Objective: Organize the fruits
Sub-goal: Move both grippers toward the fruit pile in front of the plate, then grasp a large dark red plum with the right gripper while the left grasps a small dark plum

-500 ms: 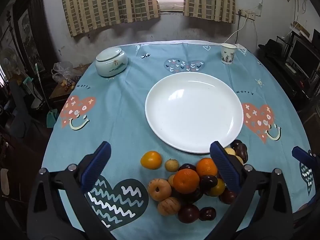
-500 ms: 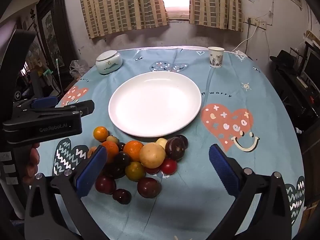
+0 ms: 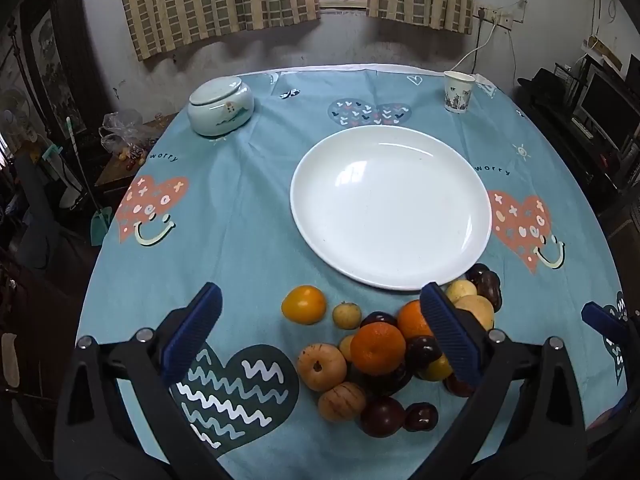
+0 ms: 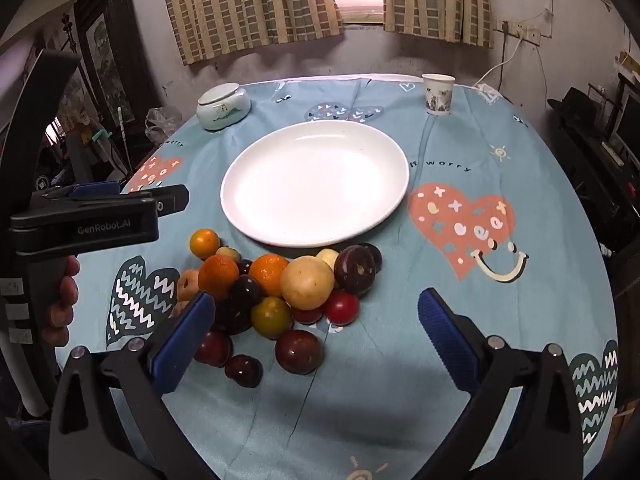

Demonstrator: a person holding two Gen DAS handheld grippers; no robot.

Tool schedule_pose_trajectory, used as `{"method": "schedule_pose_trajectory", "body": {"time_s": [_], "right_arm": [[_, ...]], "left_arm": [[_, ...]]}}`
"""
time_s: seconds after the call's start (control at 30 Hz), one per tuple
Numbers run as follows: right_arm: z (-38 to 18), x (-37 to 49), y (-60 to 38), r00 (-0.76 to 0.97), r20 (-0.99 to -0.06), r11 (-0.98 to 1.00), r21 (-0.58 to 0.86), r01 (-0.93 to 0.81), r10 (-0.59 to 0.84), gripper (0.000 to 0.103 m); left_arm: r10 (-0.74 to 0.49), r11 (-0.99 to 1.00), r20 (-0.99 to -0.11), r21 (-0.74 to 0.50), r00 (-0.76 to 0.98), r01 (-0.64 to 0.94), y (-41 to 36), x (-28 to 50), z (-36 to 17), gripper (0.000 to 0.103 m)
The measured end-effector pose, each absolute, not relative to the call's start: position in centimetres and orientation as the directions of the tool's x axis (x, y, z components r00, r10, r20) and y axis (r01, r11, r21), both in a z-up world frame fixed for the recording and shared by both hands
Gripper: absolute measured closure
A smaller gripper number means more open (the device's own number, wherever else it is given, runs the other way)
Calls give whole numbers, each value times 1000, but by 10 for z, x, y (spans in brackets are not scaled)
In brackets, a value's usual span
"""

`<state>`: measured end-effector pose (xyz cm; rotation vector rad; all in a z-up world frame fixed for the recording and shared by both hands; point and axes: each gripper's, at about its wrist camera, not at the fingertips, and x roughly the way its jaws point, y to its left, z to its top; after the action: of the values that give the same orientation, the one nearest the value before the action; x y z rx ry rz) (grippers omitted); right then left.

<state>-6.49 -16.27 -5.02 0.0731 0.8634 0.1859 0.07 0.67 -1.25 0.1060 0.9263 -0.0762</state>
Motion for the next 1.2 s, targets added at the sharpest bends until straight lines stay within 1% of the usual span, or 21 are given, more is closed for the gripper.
{"method": "schedule_pose_trajectory", "body": {"time_s": [0.1, 0.17, 0.23, 0.3, 0.4, 0.47, 0.5, 0.53, 0.6, 0.63, 0.8, 0.9, 0.97, 1.0, 1.07, 1.1, 1.13, 1.2], "right_arm": [[-46, -67, -168, 620, -759, 979, 124, -160, 197, 1], [-50, -73, -165, 608, -771, 977, 86, -195, 189, 1], [-61, -81, -163, 579, -793, 969, 59, -239, 191, 1], [-73, -88, -163, 535, -819, 964, 81, -253, 210, 1], [-90, -94, -166, 474, -841, 955, 152, -255, 260, 10], [-101, -93, -165, 445, -858, 957, 161, -240, 256, 21], [-105, -90, -165, 430, -867, 958, 164, -233, 253, 29], [-110, -87, -166, 413, -874, 959, 173, -225, 255, 34], [-114, -83, -168, 402, -882, 963, 172, -208, 245, 39], [-116, -81, -166, 400, -882, 962, 176, -211, 249, 41], [-128, -62, -163, 400, -859, 938, 227, -263, 320, 42], [-136, -55, -161, 417, -849, 933, 215, -289, 324, 42], [-142, -53, -163, 404, -844, 923, 242, -299, 353, 42], [-143, -51, -162, 407, -844, 923, 237, -304, 351, 46], [-143, -54, -163, 424, -830, 915, 229, -332, 362, 49], [-143, -55, -164, 421, -821, 904, 246, -350, 387, 61], [-143, -57, -164, 419, -812, 893, 254, -371, 405, 63], [-144, -59, -161, 438, -803, 889, 232, -395, 404, 63]], "left_arm": [[-25, 989, -798, 67, 602, 130, 9, 1, -15, 2], [-38, 987, -799, 62, 600, 146, 16, -2, -18, 2], [-68, 987, -809, 33, 585, 159, 27, -7, -25, 2], [-99, 983, -824, 4, 558, 181, 37, -13, -34, 2], [-144, 979, -844, -46, 517, 197, 48, -24, -47, 2], [-144, 976, -857, -42, 495, 212, 49, -31, -56, 2], [-142, 974, -863, -35, 484, 224, 49, -36, -60, 2], [-145, 971, -869, -34, 473, 236, 49, -40, -64, 2], [-156, 967, -874, -40, 461, 252, 50, -47, -69, 2], [-170, 962, -872, -47, 460, 268, 50, -51, -70, 2], [-204, 941, -862, -42, 463, 335, 42, -60, -86, 2], [-249, 933, -855, -86, 455, 349, 42, -63, -92, 2], [-272, 930, -855, -117, 441, 347, 44, -62, -98, 2], [-281, 930, -854, -130, 438, 344, 46, -61, -100, 2], [-297, 931, -849, -154, 437, 332, 49, -60, -106, 2], [-302, 931, -847, -163, 438, 327, 50, -60, -108, 2], [-311, 930, -845, -175, 435, 323, 51, -60, -110, 3], [-315, 931, -838, -183, 446, 315, 51, -62, -111, 4]]}}
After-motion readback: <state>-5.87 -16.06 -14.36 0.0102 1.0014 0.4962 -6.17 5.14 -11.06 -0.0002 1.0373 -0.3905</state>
